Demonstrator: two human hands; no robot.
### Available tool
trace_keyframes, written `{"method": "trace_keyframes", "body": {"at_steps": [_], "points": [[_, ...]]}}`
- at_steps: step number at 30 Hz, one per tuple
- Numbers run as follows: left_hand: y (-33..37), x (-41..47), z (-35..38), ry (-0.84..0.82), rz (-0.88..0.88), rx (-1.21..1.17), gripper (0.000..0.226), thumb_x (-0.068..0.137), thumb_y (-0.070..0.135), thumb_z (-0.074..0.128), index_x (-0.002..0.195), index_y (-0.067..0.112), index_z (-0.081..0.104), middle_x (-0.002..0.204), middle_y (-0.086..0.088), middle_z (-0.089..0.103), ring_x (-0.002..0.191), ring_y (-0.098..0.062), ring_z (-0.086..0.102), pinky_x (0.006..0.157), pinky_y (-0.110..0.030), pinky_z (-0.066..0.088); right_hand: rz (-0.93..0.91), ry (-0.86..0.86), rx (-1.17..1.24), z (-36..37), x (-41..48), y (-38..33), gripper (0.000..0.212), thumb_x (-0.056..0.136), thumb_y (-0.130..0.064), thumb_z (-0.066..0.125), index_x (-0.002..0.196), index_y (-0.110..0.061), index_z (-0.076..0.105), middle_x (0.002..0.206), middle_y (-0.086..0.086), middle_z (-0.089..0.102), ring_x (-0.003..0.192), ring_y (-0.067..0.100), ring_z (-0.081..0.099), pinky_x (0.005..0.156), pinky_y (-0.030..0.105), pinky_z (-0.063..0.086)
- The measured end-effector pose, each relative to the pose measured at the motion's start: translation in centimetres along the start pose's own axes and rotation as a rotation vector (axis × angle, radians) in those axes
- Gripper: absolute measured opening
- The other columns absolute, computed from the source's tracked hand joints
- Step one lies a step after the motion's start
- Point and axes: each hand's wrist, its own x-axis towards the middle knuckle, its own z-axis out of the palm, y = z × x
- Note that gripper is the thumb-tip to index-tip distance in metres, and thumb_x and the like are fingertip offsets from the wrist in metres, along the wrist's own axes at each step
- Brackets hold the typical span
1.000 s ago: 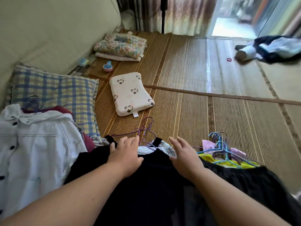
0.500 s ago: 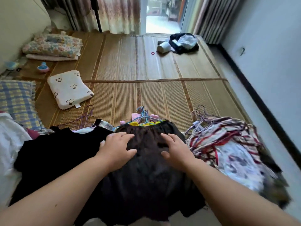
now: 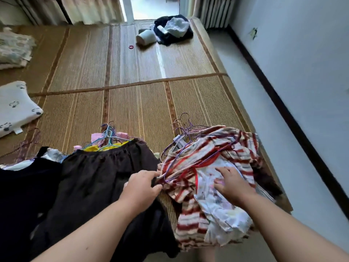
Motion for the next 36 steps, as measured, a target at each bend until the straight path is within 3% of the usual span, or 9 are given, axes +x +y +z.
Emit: {"method": "trace_keyframes", "body": {"at_steps": [5,12,17,21,25,28,31,33,36], "points": [[4.8,7.0,5.5,-0.014,-0.081,-0.018,0.034,0.079,0.041,0.058,0.113,0.035,0.061,0.11,0.01,0.061,0.113,-0.02,0.053,0.091,-0.039,0.047,-0.052,-0.026,-0.124,-4.0,8.3,7.7,0.067,0.085,-0.039,0.059,0.144,-0.033,0.029,0.149,-0.001,0.03,0.135,0.02,0.033,0.108,0.036,0.033],[5.1,16.1,11.6,-0.114,-0.105,0.148,0.055,0.085,0.049,0.052,0.138,0.04,0.039,0.14,0.01,0.042,0.13,-0.018,0.038,0.105,-0.04,0.037,-0.217,0.026,-0.183,-2.5,19.8,9.5,0.064,0.086,-0.041,0.056,0.144,-0.029,0.031,0.147,-0.002,0.035,0.134,0.02,0.035,0.11,0.033,0.03],[3.7,20.7,15.4,-0.149,-0.185,0.237,0.081,0.086,0.051,0.05,0.151,0.028,0.008,0.157,-0.002,0.014,0.143,-0.027,0.017,0.116,-0.044,0.019,-0.153,0.03,-0.23,0.2,26.6,9.1,0.072,0.09,-0.043,0.049,0.15,-0.026,0.012,0.159,-0.002,0.01,0.145,0.02,0.011,0.115,0.047,0.021],[3.1,22.2,16.6,-0.109,-0.268,0.183,0.082,0.086,0.043,0.049,0.151,0.024,0.004,0.155,-0.004,0.021,0.141,-0.026,0.021,0.115,-0.045,0.022,-0.053,0.021,-0.281,0.2,29.6,9.7,0.061,0.094,-0.04,0.042,0.148,-0.026,0.017,0.154,0.0,0.02,0.14,0.027,0.016,0.108,0.056,0.022],[3.7,22.3,16.3,-0.093,-0.275,0.163,0.074,0.088,0.041,0.047,0.151,0.024,0.012,0.142,-0.01,0.039,0.133,-0.029,0.035,0.109,-0.044,0.032,-0.151,0.029,-0.183,-1.4,29.6,10.7,0.035,0.093,-0.024,0.042,0.123,-0.035,0.056,0.134,0.008,0.05,0.124,0.032,0.044,0.104,0.041,0.036],[4.4,21.8,15.5,-0.056,-0.233,0.094,0.055,0.09,0.034,0.045,0.143,0.026,0.033,0.131,-0.009,0.051,0.123,-0.03,0.045,0.102,-0.044,0.039,-0.175,-0.002,-0.002,-2.9,27.7,11.3,0.016,0.089,-0.018,0.054,0.088,-0.028,0.067,0.1,0.005,0.069,0.099,0.026,0.06,0.083,0.031,0.046],[5.0,20.5,14.2,-0.02,-0.164,-0.039,0.035,0.095,0.029,0.04,0.127,0.024,0.054,0.116,-0.006,0.059,0.111,-0.027,0.054,0.094,-0.039,0.044,-0.217,0.08,0.115,-5.0,24.8,11.9,0.012,0.087,-0.019,0.063,0.092,-0.021,0.073,0.09,0.001,0.07,0.088,0.019,0.063,0.078,0.026,0.046],[5.8,19.2,13.0,0.002,-0.133,-0.112,0.025,0.098,0.026,0.041,0.111,0.025,0.063,0.098,0.0,0.063,0.094,-0.024,0.058,0.078,-0.031,0.045,-0.211,0.109,0.207,-6.8,22.0,12.4,0.012,0.082,-0.021,0.07,0.093,-0.026,0.075,0.082,-0.011,0.068,0.077,0.005,0.061,0.07,0.01,0.042],[7.9,16.9,10.8,0.02,-0.097,-0.205,0.023,0.097,0.025,0.046,0.081,0.037,0.059,0.068,0.015,0.054,0.069,-0.013,0.052,0.056,-0.026,0.034,-0.202,0.099,0.311,-9.4,17.2,13.5,0.014,0.08,-0.021,0.074,0.091,-0.029,0.076,0.077,-0.021,0.066,0.077,-0.004,0.059,0.068,0.008,0.039]]}}
